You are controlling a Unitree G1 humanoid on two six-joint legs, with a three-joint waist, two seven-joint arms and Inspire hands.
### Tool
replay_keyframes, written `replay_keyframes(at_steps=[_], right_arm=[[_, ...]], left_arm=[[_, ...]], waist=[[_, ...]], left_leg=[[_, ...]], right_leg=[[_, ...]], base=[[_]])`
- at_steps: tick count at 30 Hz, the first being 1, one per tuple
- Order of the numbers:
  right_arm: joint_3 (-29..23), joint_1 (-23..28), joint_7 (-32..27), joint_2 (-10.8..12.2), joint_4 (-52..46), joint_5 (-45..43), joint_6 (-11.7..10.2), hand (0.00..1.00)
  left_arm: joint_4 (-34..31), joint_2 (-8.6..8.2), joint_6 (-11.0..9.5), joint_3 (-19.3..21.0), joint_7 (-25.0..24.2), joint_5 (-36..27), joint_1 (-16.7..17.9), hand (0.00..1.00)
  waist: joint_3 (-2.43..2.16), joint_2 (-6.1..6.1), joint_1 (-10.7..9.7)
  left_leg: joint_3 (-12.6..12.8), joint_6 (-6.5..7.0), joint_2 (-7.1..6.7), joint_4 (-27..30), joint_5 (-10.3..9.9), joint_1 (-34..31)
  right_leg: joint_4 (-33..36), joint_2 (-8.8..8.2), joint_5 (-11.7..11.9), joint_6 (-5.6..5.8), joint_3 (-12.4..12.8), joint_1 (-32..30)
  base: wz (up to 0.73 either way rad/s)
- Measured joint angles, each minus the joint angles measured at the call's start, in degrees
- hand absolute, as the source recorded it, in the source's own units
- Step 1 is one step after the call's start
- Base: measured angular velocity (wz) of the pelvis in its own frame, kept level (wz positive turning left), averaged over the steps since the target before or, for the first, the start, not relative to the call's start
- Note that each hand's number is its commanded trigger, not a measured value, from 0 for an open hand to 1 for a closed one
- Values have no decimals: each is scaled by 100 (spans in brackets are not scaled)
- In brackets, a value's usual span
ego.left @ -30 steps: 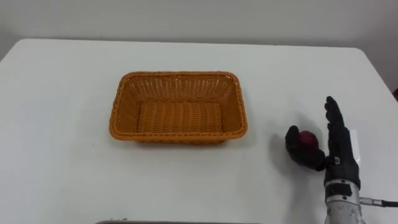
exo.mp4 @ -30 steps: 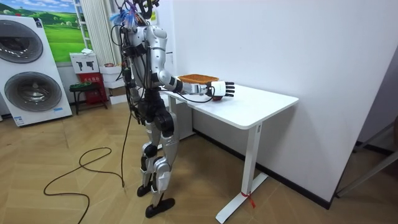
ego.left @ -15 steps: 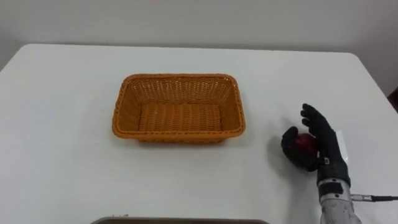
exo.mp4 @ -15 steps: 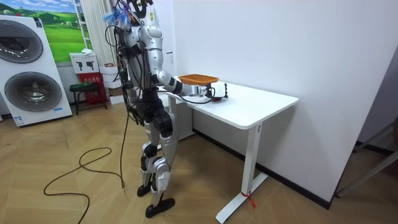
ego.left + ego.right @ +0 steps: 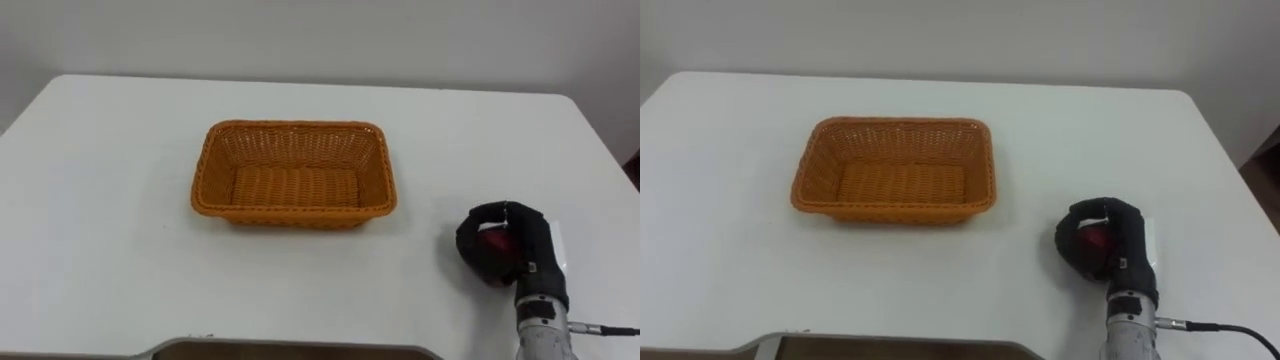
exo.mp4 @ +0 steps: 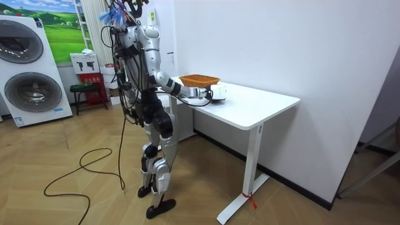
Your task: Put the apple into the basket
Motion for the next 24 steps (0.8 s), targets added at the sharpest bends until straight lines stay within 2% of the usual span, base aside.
replay_keyframes(at_steps=[12, 18, 20, 21, 22, 24], right_arm=[[7, 17, -114, 62, -7, -216, -20, 100], [23, -99, -146, 76, -157, -214, 82, 100], [26, -86, -173, 76, -363, -202, 258, 100], [38, -86, -168, 75, -495, -209, 326, 100], [64, -87, -169, 75, -591, -217, 365, 100], [71, -97, -194, 75, -827, -206, 465, 100]], left_arm=[[7, -3, -3, 1, 36, -3, -8, 0], [189, -7, -31, -105, -49, -4, -63, 0], [179, -15, -79, -112, -138, -11, -65, 0], [178, -16, -120, -121, -174, -17, -98, 0], [178, -18, -137, -136, -196, -16, -118, 0], [190, -21, -141, -171, -245, -16, -144, 0]], waist=[[-8, 16, -53], [4, 12, 1], [5, 11, 17], [54, 18, 47], [75, 25, 74], [73, 17, 99]], left_leg=[[-2, 1, -5, -52, 0, 87], [25, 1, 4, -68, 0, 59], [27, 1, 5, -35, 0, -30], [32, 1, 5, -21, 1, -53], [30, 3, 3, -11, 3, -77], [27, 11, -4, -7, 8, -139]], right_leg=[[-67, 6, 22, 4, 5, 87], [-54, 15, 23, 2, 49, 24], [-43, 15, 23, 1, 54, -50], [-39, 15, 27, -2, 57, -72], [-39, 14, 29, -1, 56, -78], [-34, 9, 30, 1, 53, -127]], base=[[0], [-4], [0], [0], [0], [2]])
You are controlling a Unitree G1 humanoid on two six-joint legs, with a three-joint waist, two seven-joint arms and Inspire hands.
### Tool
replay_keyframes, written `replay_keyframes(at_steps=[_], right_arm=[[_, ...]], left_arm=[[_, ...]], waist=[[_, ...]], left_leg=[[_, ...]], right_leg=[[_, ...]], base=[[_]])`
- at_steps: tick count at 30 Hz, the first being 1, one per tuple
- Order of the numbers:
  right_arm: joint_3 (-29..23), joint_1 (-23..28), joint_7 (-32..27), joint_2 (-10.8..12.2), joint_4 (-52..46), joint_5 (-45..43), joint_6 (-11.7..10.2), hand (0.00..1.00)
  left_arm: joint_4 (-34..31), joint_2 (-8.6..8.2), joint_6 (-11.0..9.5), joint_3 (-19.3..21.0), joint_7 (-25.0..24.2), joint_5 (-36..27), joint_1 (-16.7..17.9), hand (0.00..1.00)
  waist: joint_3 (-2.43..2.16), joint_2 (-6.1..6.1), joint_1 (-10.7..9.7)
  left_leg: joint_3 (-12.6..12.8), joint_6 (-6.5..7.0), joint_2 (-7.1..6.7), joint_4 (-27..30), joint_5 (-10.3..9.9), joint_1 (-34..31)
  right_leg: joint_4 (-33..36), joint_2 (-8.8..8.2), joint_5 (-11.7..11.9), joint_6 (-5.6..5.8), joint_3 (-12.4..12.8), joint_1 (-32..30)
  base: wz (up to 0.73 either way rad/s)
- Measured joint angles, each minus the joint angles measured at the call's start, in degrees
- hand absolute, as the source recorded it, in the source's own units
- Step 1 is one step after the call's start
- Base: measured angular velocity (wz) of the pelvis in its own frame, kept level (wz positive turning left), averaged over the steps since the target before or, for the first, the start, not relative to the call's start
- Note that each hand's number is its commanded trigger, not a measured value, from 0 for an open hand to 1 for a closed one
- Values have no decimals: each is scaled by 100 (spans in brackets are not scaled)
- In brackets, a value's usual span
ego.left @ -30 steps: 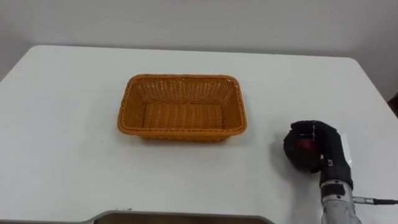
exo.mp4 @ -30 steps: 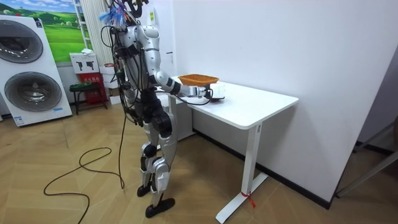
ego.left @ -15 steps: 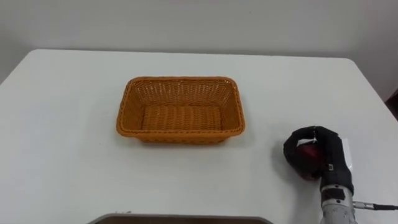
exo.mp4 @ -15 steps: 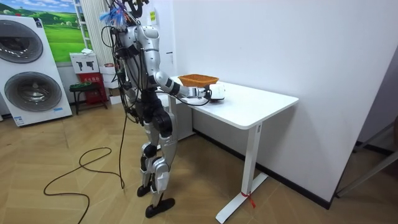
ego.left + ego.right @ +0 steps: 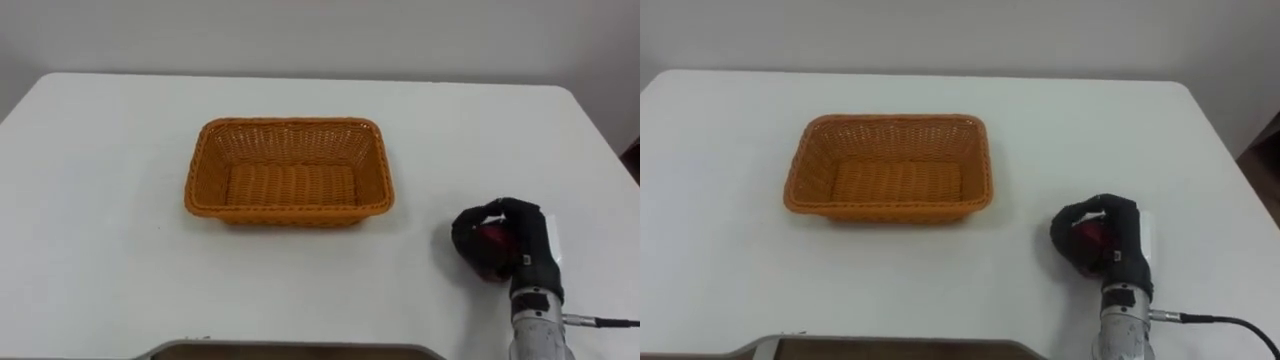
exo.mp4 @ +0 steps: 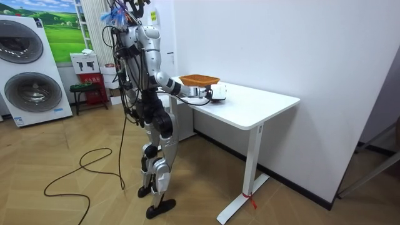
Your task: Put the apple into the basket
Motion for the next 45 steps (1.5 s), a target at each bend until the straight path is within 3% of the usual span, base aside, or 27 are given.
replay_keyframes(at_steps=[3, 8, 11, 13, 17, 24, 29, 31, 35, 36, 37, 38, 41, 42, 43, 44, 45], right_arm=[[-5, -116, -212, -12, -507, 16, -2, 100], [-12, -467, -504, -124, -1002, -11, -21, 100], [-20, -605, -554, -310, -1070, -8, -17, 100], [-20, -766, -557, -404, -1147, -11, -11, 100], [-22, -1129, -461, -408, -1155, -11, -9, 100], [12, -1346, -207, -408, -1158, -11, 8, 100], [105, -1452, 39, -406, -1187, -14, 136, 100], [234, -1470, 192, -405, -1395, -58, 235, 100], [461, -1600, 321, -407, -1444, -117, 277, 100], [534, -1636, 404, -406, -1444, -132, 313, 67], [612, -1675, 433, -410, -1444, -206, 344, 13], [641, -1702, 465, -409, -1444, -231, 359, 1], [717, -1753, 608, -411, -1444, -272, 395, 0], [721, -1753, 658, -411, -1444, -267, 445, 0], [720, -1752, 684, -413, -1442, -264, 484, 0], [721, -1761, 714, -406, -1443, -268, 486, 0], [801, -1898, 795, -398, -1444, -288, 486, 0]], left_arm=[[23, 0, -1, -60, -53, 12, 9, 0], [45, 16, -3, -41, -213, 132, -3, 0], [79, 25, -4, -52, -248, 131, -2, 0], [54, 31, 3, -50, -293, 229, 4, 0], [21, 34, 16, -40, -415, 282, -10, 0], [17, 43, 47, -46, -506, 301, -40, 0], [36, 76, 50, -88, -538, 303, -136, 0], [36, 77, 56, -102, -557, 341, -160, 0], [37, 77, 97, -122, -548, 337, -160, 0], [37, 83, 113, -153, -533, 337, -159, 0], [37, 85, 135, -155, -525, 338, -161, 0], [36, 85, 138, -155, -523, 338, -165, 0], [27, 92, 143, -154, -523, 340, -186, 0], [26, 92, 159, -155, -518, 341, -187, 0], [20, 95, 171, -159, -507, 342, -216, 0], [7, 110, 167, -149, -491, 344, -243, 0], [-5, 147, 169, -42, -455, 380, -236, 0]], waist=[[37, 15, -5], [-2, -57, 12], [-31, -117, 133], [-19, -154, 179], [-9, -158, 249], [-9, -188, 413], [30, -266, 483], [24, -321, 568], [30, -318, 636], [42, -301, 664], [39, -304, 702], [38, -306, 705], [29, -320, 746], [35, -308, 762], [66, -239, 763], [60, -236, 807], [59, -259, 917]], left_leg=[[-20, 15, -21, -8, 33, -17], [-92, 4, -25, -114, 54, 26], [-130, -3, -23, -219, 64, 140], [-160, -3, -25, -237, 66, 147], [-199, -3, -26, -238, 66, 150], [-276, -3, -37, -256, 66, 129], [-384, -20, -31, -286, 78, 139], [-397, -21, -30, -289, 78, 125], [-515, -21, -14, -297, 79, 188], [-657, -22, -12, -295, 79, 222], [-741, -22, -27, -297, 79, 219], [-745, -22, -35, -298, 79, 214], [-799, -22, -48, -350, 79, 196], [-927, -18, -29, -367, 82, 221], [-1285, -9, 54, -379, 104, 251], [-1572, -11, 105, -387, 105, 248], [-1822, -33, 176, -368, 92, 184]], right_leg=[[-17, -12, 4, 6, -8, -40], [-33, -7, 4, 7, -57, -23], [-40, 2, 4, 7, -60, 24], [-48, 2, 4, 7, -87, 57], [-55, 2, 4, 7, -124, 52], [-129, 0, 4, 7, -183, 70], [-113, 16, 4, 7, -217, 75], [-131, 22, 4, 7, -233, 70], [-9, 33, 3, 8, -247, 46], [59, 36, 3, 8, -245, 41], [42, 30, 3, 8, -247, 59], [26, 28, 3, 7, -249, 73], [-12, 27, 3, 7, -286, 72], [71, 33, 1, 10, -339, 47], [367, 75, -90, 79, -368, -152], [342, 171, -112, 41, -231, -310], [-241, 318, 138, -158, 50, -684]], base=[[3], [5], [0], [7], [5], [4], [8], [0], [-1], [0], [0], [10], [11], [13], [0], [-42], [-47]])
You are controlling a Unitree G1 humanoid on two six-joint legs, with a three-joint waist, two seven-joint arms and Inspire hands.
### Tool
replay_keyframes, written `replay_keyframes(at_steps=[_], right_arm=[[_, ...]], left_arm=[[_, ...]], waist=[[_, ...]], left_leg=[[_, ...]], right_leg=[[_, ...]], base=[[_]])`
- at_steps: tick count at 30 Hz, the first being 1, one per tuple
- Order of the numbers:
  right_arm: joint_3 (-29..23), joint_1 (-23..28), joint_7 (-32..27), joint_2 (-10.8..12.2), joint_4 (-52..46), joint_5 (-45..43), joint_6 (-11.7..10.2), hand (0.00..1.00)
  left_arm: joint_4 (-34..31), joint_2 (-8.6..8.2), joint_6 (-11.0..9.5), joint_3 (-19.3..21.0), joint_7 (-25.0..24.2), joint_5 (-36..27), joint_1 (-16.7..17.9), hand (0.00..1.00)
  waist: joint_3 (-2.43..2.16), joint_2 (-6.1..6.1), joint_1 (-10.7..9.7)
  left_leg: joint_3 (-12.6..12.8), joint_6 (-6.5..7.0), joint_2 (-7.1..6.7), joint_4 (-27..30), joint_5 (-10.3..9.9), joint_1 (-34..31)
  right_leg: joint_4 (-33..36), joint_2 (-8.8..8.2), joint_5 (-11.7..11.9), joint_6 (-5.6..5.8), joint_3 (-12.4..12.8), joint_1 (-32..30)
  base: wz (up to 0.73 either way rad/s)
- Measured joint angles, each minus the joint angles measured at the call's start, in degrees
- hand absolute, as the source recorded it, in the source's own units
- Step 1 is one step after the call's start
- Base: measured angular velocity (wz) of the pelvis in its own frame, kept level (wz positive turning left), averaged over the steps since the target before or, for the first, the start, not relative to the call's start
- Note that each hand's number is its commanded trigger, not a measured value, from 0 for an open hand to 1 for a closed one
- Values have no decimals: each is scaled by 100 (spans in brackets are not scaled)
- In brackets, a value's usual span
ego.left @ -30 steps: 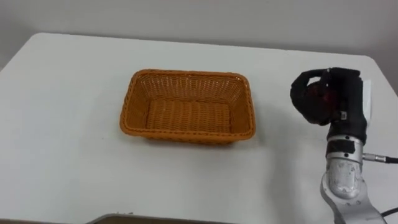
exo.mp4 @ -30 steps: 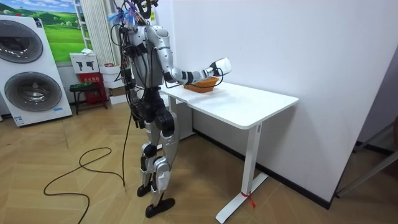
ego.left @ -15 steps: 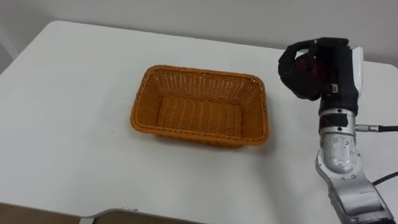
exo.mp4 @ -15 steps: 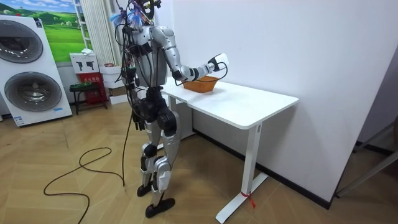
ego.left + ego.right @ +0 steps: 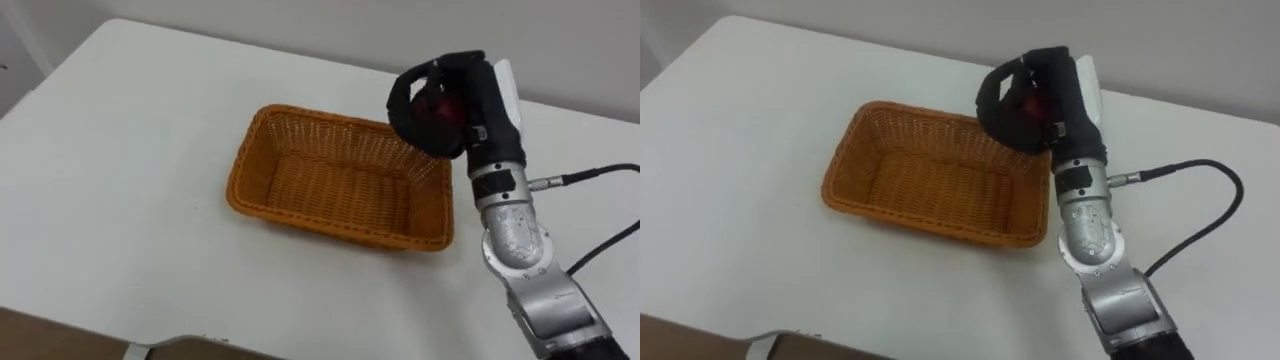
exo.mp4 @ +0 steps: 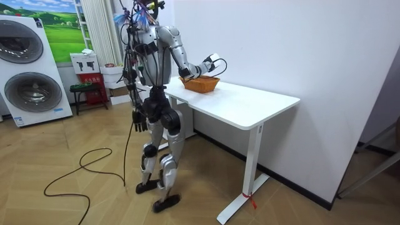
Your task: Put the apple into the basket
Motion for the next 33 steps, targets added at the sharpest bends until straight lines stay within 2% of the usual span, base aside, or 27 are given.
replay_keyframes(at_steps=[1, 2, 3, 4, 5, 6, 7, 9, 14, 23, 29, 31, 33], right_arm=[[107, -58, -7, -36, -12, -27, -6, 0], [132, -58, -16, -65, -13, -25, -6, 0], [136, -45, -38, -129, 2, -25, 3, 0], [100, -65, -56, -162, 1, -26, 3, 0], [93, -88, -68, -160, 1, -26, 3, 0], [96, -117, -58, -138, -1, -27, 2, 0], [101, -118, -14, -105, 0, -27, 3, 0], [131, -118, 29, -79, -1, -31, 3, 0], [175, -118, 53, -90, -2, -30, 3, 0], [476, -80, 69, -107, -1, 46, 3, 0], [492, -80, 44, -108, -2, 77, 3, 0], [417, -80, 42, -108, -8, 39, -4, 0], [226, -80, -31, -108, -16, 48, -9, 0]], left_arm=[[43, -22, 23, 70, 38, 77, 32, 0], [50, -10, 20, 67, 39, 81, 79, 0], [35, -22, 28, 45, 37, 78, 78, 0], [-7, -16, 26, 1, 37, 75, 50, 0], [-53, -10, 34, -31, 36, 73, 27, 0], [-118, 2, 81, -106, 36, 73, -29, 0], [-152, 4, 110, -151, 41, 74, -60, 0], [-157, 5, 132, -183, 42, 75, -56, 0], [-156, 29, 133, -222, 54, 78, -76, 0], [-107, 43, 132, -305, 200, 73, -99, 0], [-106, 42, 130, -299, 189, 74, -97, 0], [-83, 32, 122, -277, 183, 72, -49, 0], [-95, 27, 113, -277, 176, 71, -29, 0]], waist=[[-28, 50, -79], [-22, 57, -170], [-35, 85, -232], [-40, 97, -241], [-40, 100, -244], [-43, 77, -248], [-39, 45, -215], [-20, 19, -117], [-25, -25, -78], [-24, 1, -87], [-57, 37, -117], [-97, 64, -172], [-80, 112, -231]], left_leg=[[47, -127, 118, 75, -54, -65], [179, -199, 132, 95, -47, -69], [623, -242, 169, 71, -50, -38], [992, -269, 206, -17, -23, -18], [1080, -262, 213, -72, 4, -20], [1107, -185, 209, -122, 59, 40], [1105, -164, 185, -139, 72, 57], [1098, -159, 114, -138, 74, 104], [1126, -97, 8, -127, 84, 52], [1141, -72, -22, -39, 80, 26], [1184, -71, -14, -23, 81, 38], [1198, -71, -12, -27, 81, 63], [1201, -71, -12, -38, 81, 132]], right_leg=[[9, 58, 538, -154, -182, -40], [19, 63, 568, -166, -242, 15], [16, 53, 567, -165, -280, 119], [15, 55, 566, -163, -208, 173], [15, 63, 563, -159, -147, 177], [11, 69, 552, -140, -77, 173], [10, 64, 541, -121, -74, 174], [10, 44, 538, -117, -135, 207], [18, -18, 473, -22, -34, 218], [42, -20, 465, -33, 30, 240], [47, -24, 465, -34, 29, 236], [51, -24, 465, -33, 31, 259], [49, -25, 464, -32, 29, 317]], base=[[-26], [28], [42], [36], [32], [22], [11], [-7], [0], [0], [0], [0], [0]])
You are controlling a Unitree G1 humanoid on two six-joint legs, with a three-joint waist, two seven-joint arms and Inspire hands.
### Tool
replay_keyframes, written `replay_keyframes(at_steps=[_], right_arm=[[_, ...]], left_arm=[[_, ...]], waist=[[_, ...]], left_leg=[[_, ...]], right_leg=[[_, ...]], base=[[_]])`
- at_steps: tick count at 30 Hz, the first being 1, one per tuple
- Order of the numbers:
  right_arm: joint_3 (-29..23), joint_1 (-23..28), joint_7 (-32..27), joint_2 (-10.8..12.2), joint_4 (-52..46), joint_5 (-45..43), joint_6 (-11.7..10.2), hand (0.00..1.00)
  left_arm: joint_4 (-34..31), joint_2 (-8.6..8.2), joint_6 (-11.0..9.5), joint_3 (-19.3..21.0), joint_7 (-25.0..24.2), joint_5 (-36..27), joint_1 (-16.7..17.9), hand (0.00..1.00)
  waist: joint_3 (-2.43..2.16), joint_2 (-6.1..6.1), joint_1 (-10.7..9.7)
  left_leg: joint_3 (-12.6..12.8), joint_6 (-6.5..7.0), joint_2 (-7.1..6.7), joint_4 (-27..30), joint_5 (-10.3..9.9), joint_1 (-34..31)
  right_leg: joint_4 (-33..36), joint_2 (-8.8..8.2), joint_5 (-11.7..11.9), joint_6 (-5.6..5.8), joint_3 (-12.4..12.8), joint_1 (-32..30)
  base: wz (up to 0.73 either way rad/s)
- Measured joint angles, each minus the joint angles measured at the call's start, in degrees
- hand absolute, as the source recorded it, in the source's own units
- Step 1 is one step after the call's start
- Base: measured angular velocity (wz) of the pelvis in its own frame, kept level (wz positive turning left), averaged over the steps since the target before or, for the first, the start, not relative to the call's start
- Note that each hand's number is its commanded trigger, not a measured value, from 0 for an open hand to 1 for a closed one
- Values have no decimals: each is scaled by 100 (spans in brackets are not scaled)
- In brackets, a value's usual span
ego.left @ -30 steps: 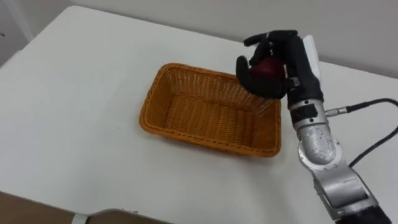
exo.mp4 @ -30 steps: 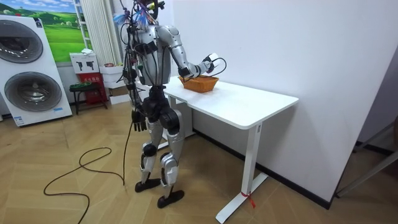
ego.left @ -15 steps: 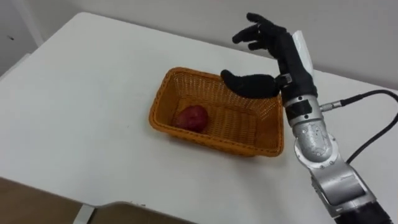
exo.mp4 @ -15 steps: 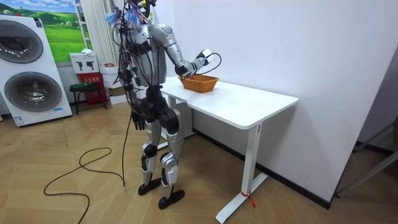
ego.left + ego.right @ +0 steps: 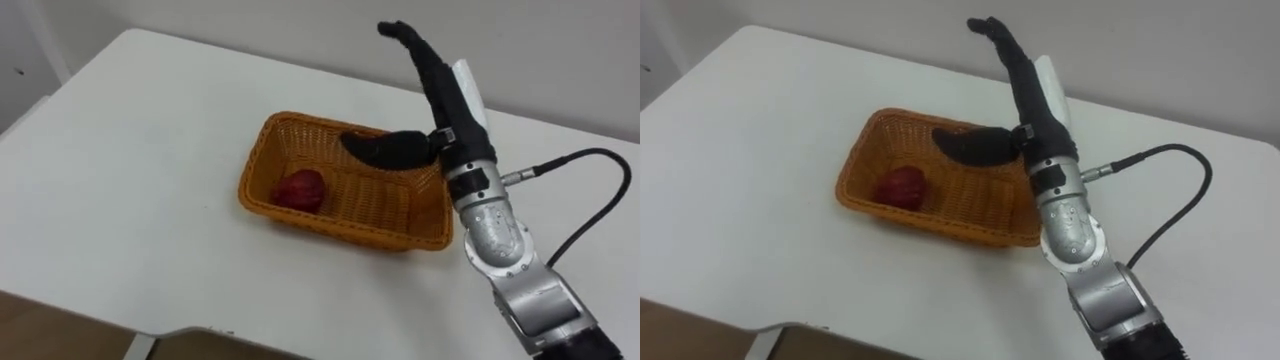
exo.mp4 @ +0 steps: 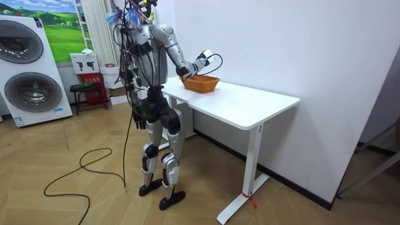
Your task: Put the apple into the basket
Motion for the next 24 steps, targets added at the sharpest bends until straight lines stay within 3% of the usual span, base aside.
replay_keyframes(at_steps=[5, 9, 13, 17, 21, 24], right_arm=[[-856, 127, -602, -31, -310, -55, -75, 0], [-1937, 433, -1242, -183, -402, -53, -204, 0], [-2964, 607, -2229, -287, -427, 34, -312, 0], [-3730, 936, -2787, -416, -427, 84, -315, 0], [-4379, 1488, -3391, -418, -377, 807, -311, 0], [-4762, 1638, -3750, -418, 223, 1537, -319, 0]], left_arm=[[28, -1, -25, 256, 20, -4, 111, 0], [27, -28, -42, 627, 24, 0, 314, 0], [3, -24, -66, 862, 101, -2, 403, 0], [-20, -11, -132, 1006, 189, -2, 458, 0], [-56, -3, -134, 1119, 270, -7, 504, 0], [-152, 2, -137, 1173, 322, -21, 536, 0]], waist=[[-12, 22, -277], [-45, -29, -510], [-39, -39, -780], [-40, -58, -988], [-26, -101, -1200], [-9, -158, -1332]], left_leg=[[47, 9, 6, 7, -8, -2], [124, 9, 3, 5, -9, 18], [226, 9, 16, 3, -9, 13], [306, 10, 20, 1, -9, 19], [433, 10, 21, -17, -9, 29], [551, 11, 21, -21, -10, 61]], right_leg=[[12, -5, -24, 4, 7, 4], [-10, -3, -31, 9, 11, 13], [-6, -2, -35, 10, 35, -8], [-5, 7, -52, 11, 110, -24], [64, 12, -91, 13, 221, -89], [72, 19, -107, 29, 330, -91]], base=[[2], [-4], [-5], [-6], [-14], [-13]])
